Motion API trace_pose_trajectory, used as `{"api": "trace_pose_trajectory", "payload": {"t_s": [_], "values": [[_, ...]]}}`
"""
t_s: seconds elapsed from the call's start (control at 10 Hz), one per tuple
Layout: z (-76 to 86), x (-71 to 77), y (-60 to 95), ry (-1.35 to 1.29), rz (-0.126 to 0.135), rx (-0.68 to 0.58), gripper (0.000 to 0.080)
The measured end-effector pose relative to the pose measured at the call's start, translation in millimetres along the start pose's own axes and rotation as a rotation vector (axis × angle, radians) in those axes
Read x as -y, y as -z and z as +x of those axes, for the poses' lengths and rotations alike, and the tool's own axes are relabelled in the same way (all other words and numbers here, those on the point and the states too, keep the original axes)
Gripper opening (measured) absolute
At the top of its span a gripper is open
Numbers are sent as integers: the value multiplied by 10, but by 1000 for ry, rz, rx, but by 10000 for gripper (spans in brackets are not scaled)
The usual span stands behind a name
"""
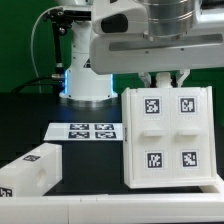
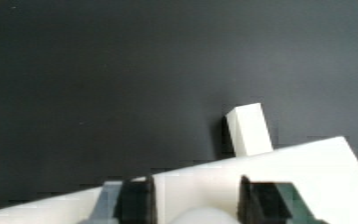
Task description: Assemble cabinet
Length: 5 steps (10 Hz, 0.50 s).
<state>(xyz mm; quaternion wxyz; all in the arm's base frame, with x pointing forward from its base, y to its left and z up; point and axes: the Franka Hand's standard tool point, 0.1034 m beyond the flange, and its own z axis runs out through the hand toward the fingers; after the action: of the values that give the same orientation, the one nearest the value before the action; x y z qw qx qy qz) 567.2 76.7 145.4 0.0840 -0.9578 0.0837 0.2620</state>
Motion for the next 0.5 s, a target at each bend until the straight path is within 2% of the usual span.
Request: {"api": "trace_pose_trajectory", "payload": {"t_s": [0.2,0.5], "values": [[13,-22,-45,-8,2,30,218],[146,-13,-42,-36,5,42,218]]}}
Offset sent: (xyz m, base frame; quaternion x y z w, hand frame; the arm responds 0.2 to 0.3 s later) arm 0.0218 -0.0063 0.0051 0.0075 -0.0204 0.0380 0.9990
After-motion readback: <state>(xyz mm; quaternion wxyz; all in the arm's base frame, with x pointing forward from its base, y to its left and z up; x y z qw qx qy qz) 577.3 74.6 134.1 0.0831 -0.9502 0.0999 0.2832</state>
